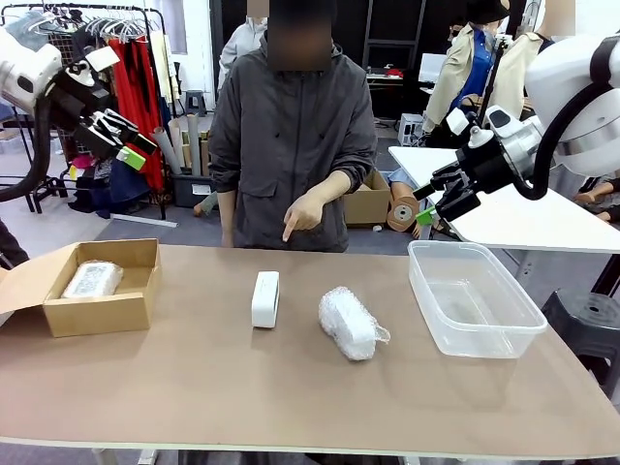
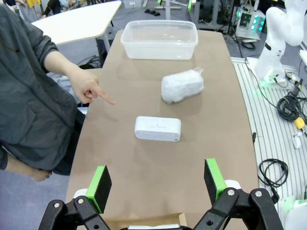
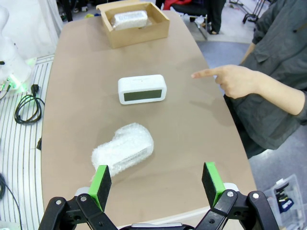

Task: Separate and place wrapped and unwrapped clocks.
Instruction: Pick up the Digital clock indicated by the person.

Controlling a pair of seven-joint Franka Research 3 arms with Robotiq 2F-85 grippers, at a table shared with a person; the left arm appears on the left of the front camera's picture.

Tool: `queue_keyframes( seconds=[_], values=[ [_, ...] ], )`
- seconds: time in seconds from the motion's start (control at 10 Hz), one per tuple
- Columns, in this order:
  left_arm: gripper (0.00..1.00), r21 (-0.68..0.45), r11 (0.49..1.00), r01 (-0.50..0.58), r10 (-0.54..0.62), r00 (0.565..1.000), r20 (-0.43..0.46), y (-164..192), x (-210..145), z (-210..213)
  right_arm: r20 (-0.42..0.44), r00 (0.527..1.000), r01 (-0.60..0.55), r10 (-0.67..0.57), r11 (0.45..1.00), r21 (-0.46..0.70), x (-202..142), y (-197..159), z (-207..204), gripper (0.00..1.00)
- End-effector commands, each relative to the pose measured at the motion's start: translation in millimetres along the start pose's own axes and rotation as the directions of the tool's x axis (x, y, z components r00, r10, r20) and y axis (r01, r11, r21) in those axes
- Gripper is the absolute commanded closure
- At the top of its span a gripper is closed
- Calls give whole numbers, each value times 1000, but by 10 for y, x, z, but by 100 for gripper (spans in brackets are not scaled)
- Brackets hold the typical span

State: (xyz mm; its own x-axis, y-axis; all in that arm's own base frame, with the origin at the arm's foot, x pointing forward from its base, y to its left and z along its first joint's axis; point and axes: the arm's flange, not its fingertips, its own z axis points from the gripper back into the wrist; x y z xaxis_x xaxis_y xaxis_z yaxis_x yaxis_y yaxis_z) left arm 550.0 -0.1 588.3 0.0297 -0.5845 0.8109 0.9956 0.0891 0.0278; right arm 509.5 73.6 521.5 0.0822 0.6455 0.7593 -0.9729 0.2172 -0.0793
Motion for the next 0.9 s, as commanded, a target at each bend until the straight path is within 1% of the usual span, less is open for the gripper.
queue_keyframes(
  seconds=[0.0, 0.2, 0.3, 0.4, 0.5, 0.6, 0.7, 0.8],
  values=[
    [0, -7, 1000, 10, -9, 1000, 3, -6, 5, 14, 12, 1000, -3, 3, 1000, 4, 15, 3, 8, 0],
    [0, -7, 1000, 10, -9, 1000, 3, -6, 5, 14, 0, 1000, 0, 0, 1000, 0, 0, 0, 0, 0],
    [0, -7, 1000, 10, -9, 1000, 3, -6, 5, 14, -14, 1000, 11, -11, 1000, 24, 70, 87, -128, 0],
    [0, -7, 1000, 10, -9, 1000, 3, -6, 5, 14, -70, 997, 45, -43, 998, 33, 175, 218, -257, 0],
    [0, -7, 1000, 10, -9, 1000, 3, -6, 5, 14, -129, 991, 42, -38, 999, 29, 326, 319, -358, 0],
    [0, -7, 1000, 10, -9, 1000, 3, -6, 5, 14, -170, 984, 51, -52, 999, -11, 430, 455, -508, 0],
    [0, -7, 1000, 10, -9, 1000, 3, -6, 5, 14, -201, 977, 66, -68, 998, -17, 581, 566, -653, 0],
    [0, -7, 1000, 10, -9, 1000, 3, -6, 5, 14, -239, 965, 109, -111, 994, -25, 712, 692, -815, 0]
  ],
)
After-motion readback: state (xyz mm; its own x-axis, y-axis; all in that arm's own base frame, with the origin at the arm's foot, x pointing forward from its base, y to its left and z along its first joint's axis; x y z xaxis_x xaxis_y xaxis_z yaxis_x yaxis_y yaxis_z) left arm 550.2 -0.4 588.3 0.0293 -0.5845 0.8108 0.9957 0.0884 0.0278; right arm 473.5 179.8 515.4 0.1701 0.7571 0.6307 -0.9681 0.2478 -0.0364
